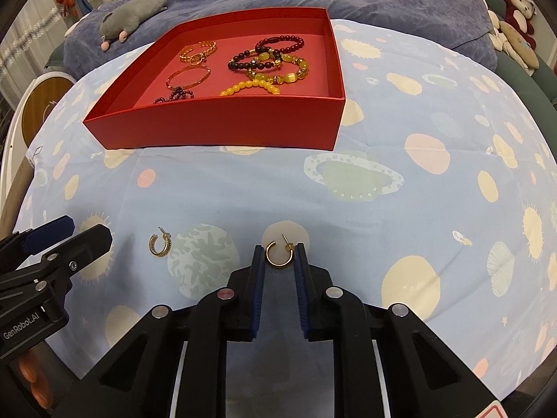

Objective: Organize jewelry

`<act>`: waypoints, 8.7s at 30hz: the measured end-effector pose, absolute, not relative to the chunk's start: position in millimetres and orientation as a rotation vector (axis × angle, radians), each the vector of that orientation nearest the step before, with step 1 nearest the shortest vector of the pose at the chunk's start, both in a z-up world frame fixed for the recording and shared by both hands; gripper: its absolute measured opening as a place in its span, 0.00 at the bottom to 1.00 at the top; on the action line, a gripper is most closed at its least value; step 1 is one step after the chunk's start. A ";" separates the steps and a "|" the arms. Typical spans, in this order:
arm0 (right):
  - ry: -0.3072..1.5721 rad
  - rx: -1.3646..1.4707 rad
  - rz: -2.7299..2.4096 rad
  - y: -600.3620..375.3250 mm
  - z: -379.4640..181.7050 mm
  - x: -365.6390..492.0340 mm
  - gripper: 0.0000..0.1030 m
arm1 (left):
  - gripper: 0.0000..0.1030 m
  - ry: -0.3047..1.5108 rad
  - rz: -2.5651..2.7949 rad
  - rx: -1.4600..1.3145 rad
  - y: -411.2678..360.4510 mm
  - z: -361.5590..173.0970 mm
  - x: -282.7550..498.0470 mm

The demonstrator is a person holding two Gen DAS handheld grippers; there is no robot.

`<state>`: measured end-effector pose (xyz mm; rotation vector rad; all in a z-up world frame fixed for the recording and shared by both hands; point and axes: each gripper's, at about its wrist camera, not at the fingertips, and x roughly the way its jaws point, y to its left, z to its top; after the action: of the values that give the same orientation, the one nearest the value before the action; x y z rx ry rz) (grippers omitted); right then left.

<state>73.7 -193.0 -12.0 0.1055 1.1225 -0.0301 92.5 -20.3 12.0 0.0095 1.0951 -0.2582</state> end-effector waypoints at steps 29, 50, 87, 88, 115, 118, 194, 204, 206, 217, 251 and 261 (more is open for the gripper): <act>1.111 0.192 -0.044 -211.7 0.1 46.3 0.15 | 0.64 1.113 -0.314 0.011 -48.9 7.3 85.5; 1.114 0.212 -0.039 -215.0 -2.8 47.9 0.16 | 0.16 1.083 -0.316 0.145 -72.8 -7.0 89.0; 0.915 0.141 0.099 -164.0 97.5 83.2 0.16 | 0.16 1.006 -0.301 -0.005 -33.5 94.9 103.6; 0.907 0.139 0.096 -165.5 100.3 89.5 0.16 | 0.16 0.998 -0.303 -0.001 -35.5 97.8 110.2; 0.949 0.133 0.045 -192.4 50.9 235.4 0.16 | 0.16 1.038 -0.251 0.051 -69.8 42.7 264.8; 0.964 0.136 0.041 -193.0 40.9 242.6 0.16 | 0.16 1.050 -0.245 0.056 -69.8 32.8 270.9; 0.935 0.154 -0.108 -185.4 77.6 65.2 0.70 | 0.86 0.970 -0.089 0.059 -17.7 75.3 98.5; 0.938 0.133 -0.115 -183.1 74.0 57.3 0.83 | 0.87 0.966 -0.073 0.062 -12.9 74.6 91.8; 0.937 0.127 -0.126 -182.5 73.6 56.3 0.84 | 0.88 0.968 -0.071 0.070 -13.2 74.0 91.5; 0.919 0.134 -0.158 -186.5 73.1 51.3 0.93 | 0.92 0.968 -0.070 0.069 -10.9 73.0 89.6; 0.915 0.125 -0.184 -184.4 71.5 50.3 0.93 | 0.93 0.975 -0.054 0.063 -6.9 68.0 88.0; 0.917 0.123 -0.182 -183.0 71.1 50.6 0.93 | 0.93 0.961 -0.032 0.059 -5.7 69.7 85.5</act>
<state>50.6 -183.0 71.1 0.1235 0.9172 -0.1824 85.5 -5.7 69.7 0.0592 0.9610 -0.0323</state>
